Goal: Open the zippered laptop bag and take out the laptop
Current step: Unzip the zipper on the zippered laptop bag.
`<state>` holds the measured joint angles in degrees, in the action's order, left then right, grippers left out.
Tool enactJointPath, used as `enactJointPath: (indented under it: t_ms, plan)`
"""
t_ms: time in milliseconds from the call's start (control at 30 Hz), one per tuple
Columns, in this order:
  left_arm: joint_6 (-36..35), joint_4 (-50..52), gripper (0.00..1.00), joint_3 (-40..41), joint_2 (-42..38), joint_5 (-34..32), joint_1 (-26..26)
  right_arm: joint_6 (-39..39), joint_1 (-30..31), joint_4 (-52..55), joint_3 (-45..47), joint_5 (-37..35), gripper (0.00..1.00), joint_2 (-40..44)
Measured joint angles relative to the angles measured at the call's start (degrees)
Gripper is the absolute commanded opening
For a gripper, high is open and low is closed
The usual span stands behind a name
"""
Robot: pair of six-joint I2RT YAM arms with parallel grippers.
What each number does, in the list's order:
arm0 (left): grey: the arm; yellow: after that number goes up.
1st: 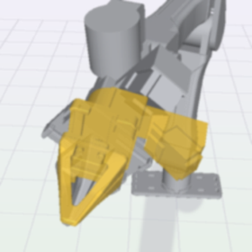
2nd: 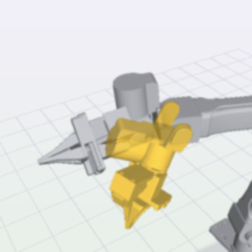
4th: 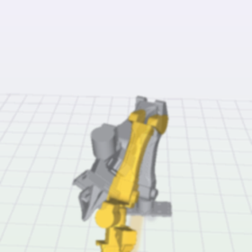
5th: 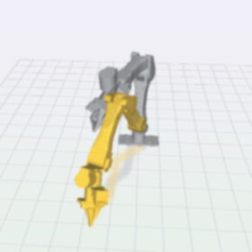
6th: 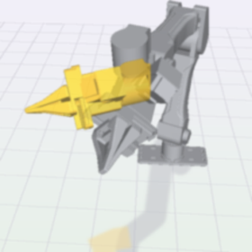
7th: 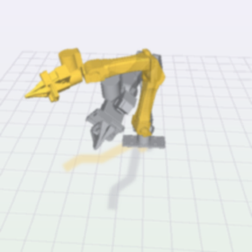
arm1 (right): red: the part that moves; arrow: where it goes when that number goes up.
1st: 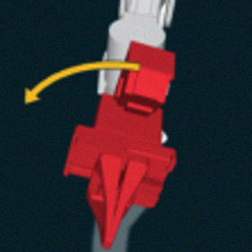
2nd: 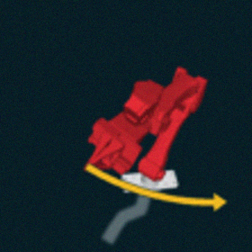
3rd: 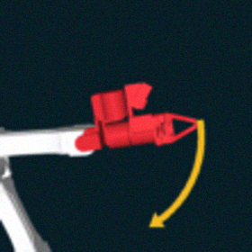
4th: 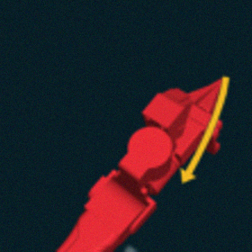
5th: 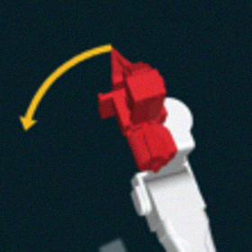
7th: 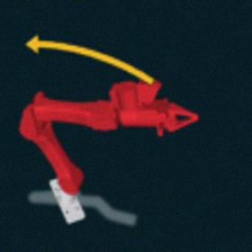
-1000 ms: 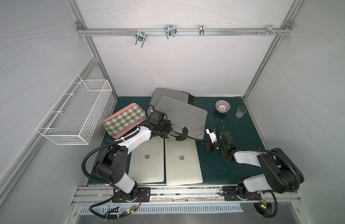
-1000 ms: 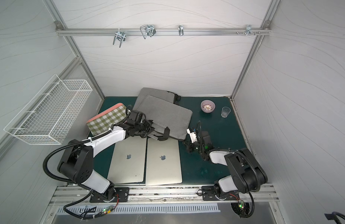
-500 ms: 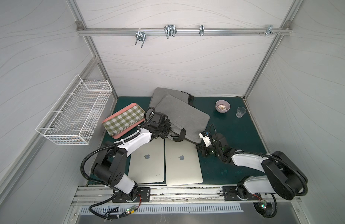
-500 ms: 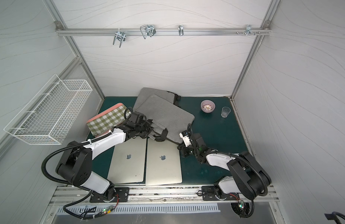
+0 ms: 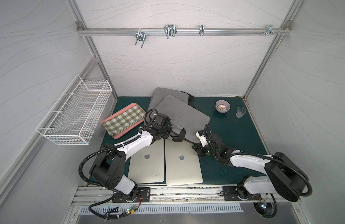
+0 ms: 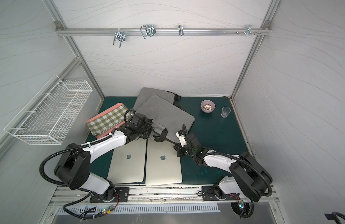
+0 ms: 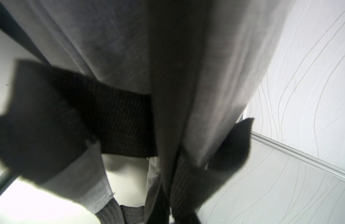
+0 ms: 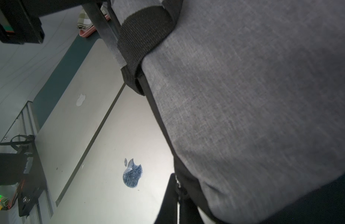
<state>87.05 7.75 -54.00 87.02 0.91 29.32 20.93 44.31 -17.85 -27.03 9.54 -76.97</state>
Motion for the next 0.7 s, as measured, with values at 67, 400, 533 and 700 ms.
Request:
enactJointPath:
  t_ms: [67, 400, 533, 700]
  plan:
    - [0.42, -0.2, 0.0, 0.28, -0.09, -0.61, 0.35, 0.66, 1.53, 0.61, -1.44, -1.33, 0.0, -1.05]
    - [2.84, -1.27, 0.0, 1.64, -0.81, -2.47, 2.12, 2.25, 4.52, 3.08, -6.58, -4.11, 0.0, -7.28]
    - [3.45, -1.29, 0.0, 1.77, -1.22, -2.43, 2.64, 2.27, 4.59, 1.57, -9.25, -3.26, 0.01, -9.9]
    - [3.8, -1.81, 0.0, 2.6, -1.75, -2.12, 2.95, 3.13, 4.57, -1.2, -9.18, -2.43, 0.03, -10.32]
